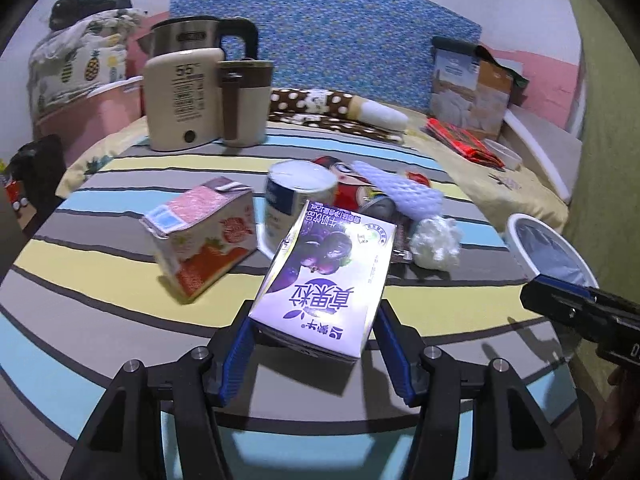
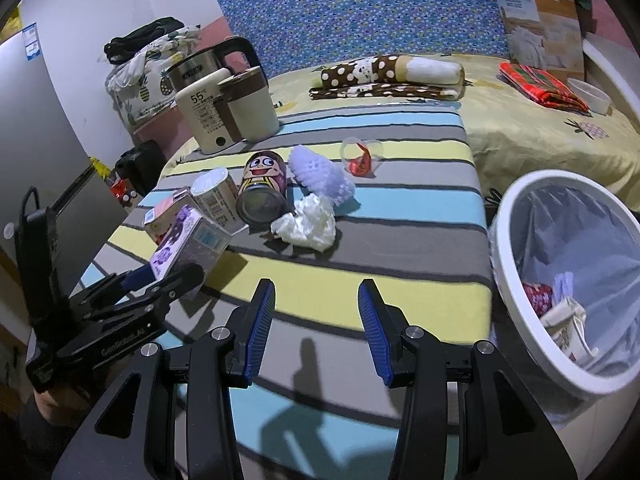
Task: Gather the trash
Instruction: 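Grasp the purple juice carton with the left tool while the right tool grasps the white tissue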
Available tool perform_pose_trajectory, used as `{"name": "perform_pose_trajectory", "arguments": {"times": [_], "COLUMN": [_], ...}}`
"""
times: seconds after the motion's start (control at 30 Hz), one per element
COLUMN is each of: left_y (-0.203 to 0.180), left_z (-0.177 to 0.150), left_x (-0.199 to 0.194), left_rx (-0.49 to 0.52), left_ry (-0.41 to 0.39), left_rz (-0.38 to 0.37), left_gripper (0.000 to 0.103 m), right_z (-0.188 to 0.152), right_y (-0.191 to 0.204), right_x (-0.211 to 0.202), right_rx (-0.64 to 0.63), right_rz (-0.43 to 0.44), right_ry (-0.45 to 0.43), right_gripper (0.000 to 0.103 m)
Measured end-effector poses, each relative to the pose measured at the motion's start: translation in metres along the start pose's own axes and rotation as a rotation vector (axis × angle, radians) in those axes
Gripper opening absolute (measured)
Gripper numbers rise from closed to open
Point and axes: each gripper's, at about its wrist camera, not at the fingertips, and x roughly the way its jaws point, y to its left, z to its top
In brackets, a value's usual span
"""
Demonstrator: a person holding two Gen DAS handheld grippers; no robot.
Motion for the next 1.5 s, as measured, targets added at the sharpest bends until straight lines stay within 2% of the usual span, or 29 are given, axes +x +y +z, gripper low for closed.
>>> {"name": "perform_pose_trajectory", "arguments": {"times": [0.17,0.53,0.57,0.63,0.77,1.2,1.5], "left_y": [0.006,0.008,0.008,0.008,0.008,0.002,-0.037], "left_z": [0.001,0.0,0.0,0.001,0.001,-0.004,-0.008], "left_x": [0.006,0.015,0.015,0.016,0.017,0.006,-0.017], "left_rx": [-0.011,-0.01,-0.011,-0.011,-0.007,-0.019,0.048], "left_ry": [0.01,0.026,0.026,0.028,0.029,0.023,0.015], "left_rz": [0.029,0.008,0.006,0.004,0.004,0.011,-0.034], "left_gripper": [0.058,0.058,0.058,0.058,0.058,0.058,0.058], "right_z": [0.014,0.03,0.029,0.028,0.021,-0.001,-0.01], "right_y": [0.0,-0.009,-0.009,-0.009,-0.009,-0.016,-0.027], "right_x": [0.017,0.051,0.052,0.052,0.041,-0.006,-0.028], "right_rx": [0.002,0.041,0.041,0.039,0.036,0.079,0.117], "right_rz": [-0.003,0.028,0.037,0.043,0.044,0.056,0.047], "right_ry": [0.011,0.052,0.054,0.056,0.04,-0.001,-0.041], "right_gripper": [0.046,0.046,0.044,0.022,0.018,0.018,0.018]}}
